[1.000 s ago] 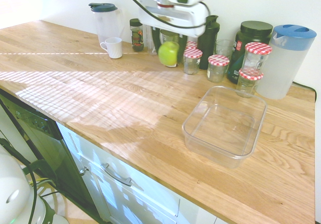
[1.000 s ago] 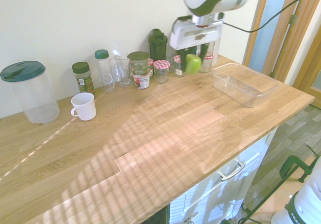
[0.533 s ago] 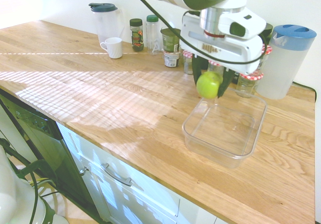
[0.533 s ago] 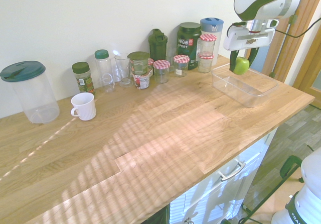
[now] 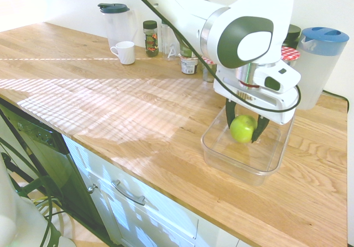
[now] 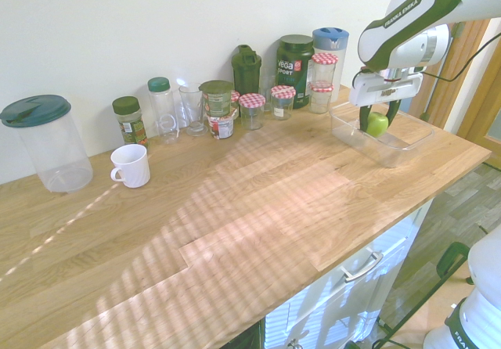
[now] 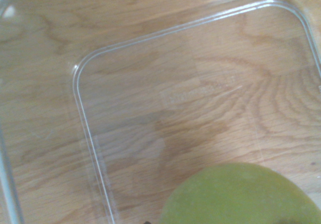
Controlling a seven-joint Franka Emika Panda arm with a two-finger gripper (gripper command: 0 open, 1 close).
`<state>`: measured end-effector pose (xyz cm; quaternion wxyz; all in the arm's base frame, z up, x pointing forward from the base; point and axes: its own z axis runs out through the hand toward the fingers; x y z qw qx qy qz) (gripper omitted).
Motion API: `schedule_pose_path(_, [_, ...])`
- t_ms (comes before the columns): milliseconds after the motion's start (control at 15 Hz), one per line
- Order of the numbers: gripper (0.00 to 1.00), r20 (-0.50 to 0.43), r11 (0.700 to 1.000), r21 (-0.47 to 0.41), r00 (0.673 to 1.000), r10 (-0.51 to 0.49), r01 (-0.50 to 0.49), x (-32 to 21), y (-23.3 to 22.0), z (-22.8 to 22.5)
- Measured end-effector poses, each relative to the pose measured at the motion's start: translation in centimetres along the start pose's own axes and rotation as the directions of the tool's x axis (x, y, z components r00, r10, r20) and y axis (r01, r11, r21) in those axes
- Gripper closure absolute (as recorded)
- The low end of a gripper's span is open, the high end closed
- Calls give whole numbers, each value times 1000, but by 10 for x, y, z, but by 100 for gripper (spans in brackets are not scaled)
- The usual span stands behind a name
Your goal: Put the apple into the container
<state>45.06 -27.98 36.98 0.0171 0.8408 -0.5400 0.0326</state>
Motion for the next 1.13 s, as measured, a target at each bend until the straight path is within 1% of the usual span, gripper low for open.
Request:
schedule_pose_path(533, [0, -18, 1000, -26, 1000, 17, -18, 0, -5, 5])
schedule_pose_path(733, [0, -25, 999, -13, 999, 37, -37, 1, -5, -1])
schedule_pose_path(800, [0, -27, 999, 14, 999, 46, -46, 0, -8, -14])
schedule_pose_path(867, [0, -41, 998, 48, 998, 43, -41, -5, -14, -39])
schedule_pose_path(933, [0, -64, 996, 81, 997, 33, -28, -17, -23, -73])
schedule_pose_path(1000, [0, -81, 994, 110, 997, 7, 2, -39, -35, -111])
schedule_pose_path(1133, [0, -90, 986, 132, 992, -91, 102, -113, -69, -175])
